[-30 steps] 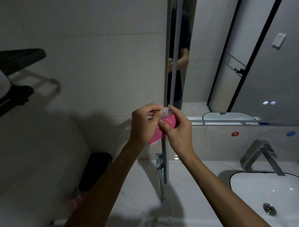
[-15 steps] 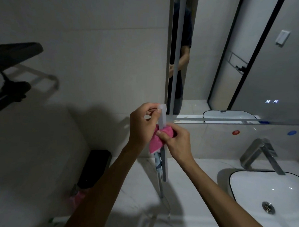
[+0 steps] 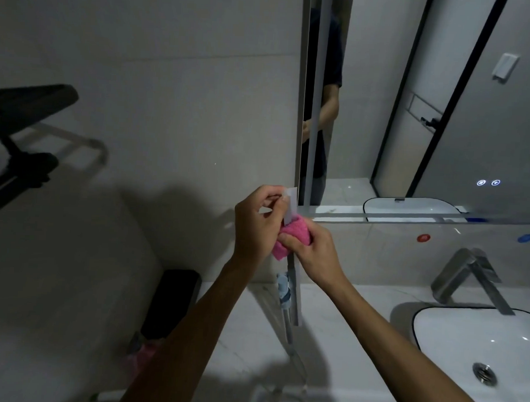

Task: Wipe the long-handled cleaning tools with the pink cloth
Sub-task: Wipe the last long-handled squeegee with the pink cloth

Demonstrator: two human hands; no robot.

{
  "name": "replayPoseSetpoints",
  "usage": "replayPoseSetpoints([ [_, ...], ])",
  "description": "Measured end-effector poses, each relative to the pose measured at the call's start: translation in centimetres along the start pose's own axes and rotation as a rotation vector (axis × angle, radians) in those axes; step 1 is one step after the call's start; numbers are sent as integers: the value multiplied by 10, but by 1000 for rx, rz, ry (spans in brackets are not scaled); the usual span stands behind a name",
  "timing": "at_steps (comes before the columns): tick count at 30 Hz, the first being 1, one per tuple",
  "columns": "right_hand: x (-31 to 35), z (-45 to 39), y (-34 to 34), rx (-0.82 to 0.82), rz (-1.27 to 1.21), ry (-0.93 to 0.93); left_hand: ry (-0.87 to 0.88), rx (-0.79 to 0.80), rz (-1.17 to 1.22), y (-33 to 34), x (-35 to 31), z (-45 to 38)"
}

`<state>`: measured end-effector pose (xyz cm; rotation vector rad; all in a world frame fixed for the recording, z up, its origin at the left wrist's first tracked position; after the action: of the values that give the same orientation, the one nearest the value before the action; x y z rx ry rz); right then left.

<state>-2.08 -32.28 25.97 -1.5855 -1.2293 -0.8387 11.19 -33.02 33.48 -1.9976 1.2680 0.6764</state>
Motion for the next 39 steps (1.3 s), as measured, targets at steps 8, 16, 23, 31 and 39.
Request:
replayPoseSetpoints([
  [8,29,-9,-18,-117,-131,-40,-43,46,58,8,-8,1],
  [16,-26,13,-1,76,4,96,-25,35,15,2,-3,-3],
  [23,-9,14,-4,40,46,60,-11,50,5,0,-2,-1],
  [31,22,3,-9,-73,-40,-40,-25,67,2,-1,-4,0],
  [39,32,8,-12,-159,38,-45,46,80,-91,-8,-16,-3],
])
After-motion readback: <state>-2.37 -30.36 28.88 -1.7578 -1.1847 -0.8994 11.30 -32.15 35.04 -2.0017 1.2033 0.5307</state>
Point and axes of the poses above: each hand's wrist, its own z-axis away from the middle knuckle, its own y-axis out of the palm, x = y × z, the point moved 6 cm from there along -z, towards the middle knuckle
